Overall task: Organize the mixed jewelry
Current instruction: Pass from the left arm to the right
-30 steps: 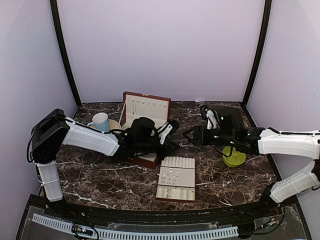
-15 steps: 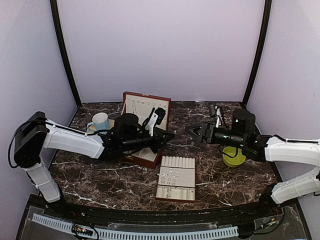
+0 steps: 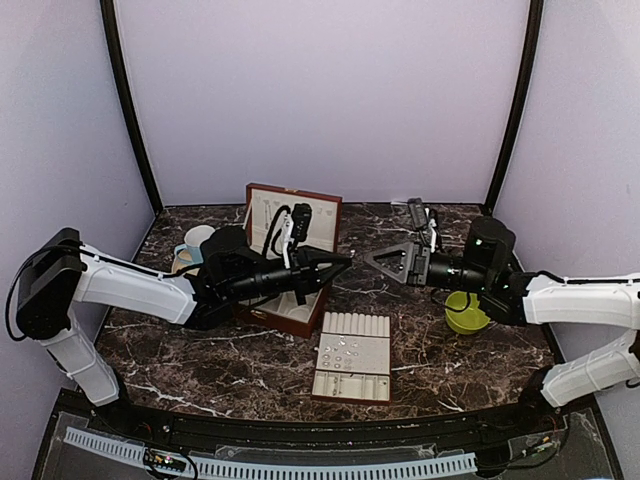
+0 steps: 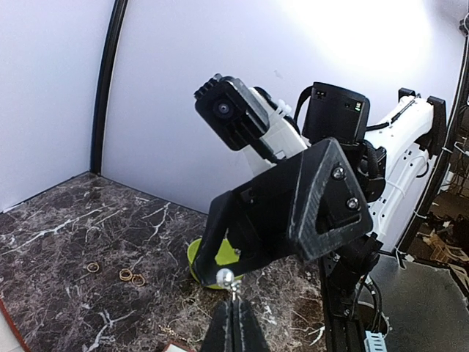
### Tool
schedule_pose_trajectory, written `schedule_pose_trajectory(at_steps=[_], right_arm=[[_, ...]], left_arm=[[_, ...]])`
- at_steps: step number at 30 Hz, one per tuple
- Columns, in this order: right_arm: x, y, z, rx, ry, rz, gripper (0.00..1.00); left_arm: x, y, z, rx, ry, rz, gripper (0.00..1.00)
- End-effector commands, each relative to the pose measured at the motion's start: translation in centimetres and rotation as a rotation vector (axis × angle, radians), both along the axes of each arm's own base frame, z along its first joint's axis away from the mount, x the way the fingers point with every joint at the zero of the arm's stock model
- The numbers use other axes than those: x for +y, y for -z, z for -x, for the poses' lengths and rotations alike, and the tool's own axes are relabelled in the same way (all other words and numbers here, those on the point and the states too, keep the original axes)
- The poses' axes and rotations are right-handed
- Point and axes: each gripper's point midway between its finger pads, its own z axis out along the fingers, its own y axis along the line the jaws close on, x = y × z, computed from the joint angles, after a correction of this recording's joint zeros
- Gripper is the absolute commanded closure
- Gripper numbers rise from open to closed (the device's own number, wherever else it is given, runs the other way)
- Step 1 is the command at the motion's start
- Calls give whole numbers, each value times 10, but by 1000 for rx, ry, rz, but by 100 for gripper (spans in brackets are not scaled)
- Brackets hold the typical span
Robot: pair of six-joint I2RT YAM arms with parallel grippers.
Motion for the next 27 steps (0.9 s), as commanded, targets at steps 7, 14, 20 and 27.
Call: schedule_pose_trajectory(at_steps=[7, 14, 20, 27], right_arm=[[24, -23, 10, -57, -104, -59, 49], [28, -27, 7, -60, -93, -69, 58], [30, -25, 5, -49, -89, -63, 63], [30, -24, 4, -45, -86, -60, 70]], left_arm=[[3, -19, 20, -28, 81, 51, 100], [2, -16, 18, -28, 76, 41, 100], [2, -15, 17, -33, 69, 34, 100], [1, -14, 17, -33, 67, 32, 100]])
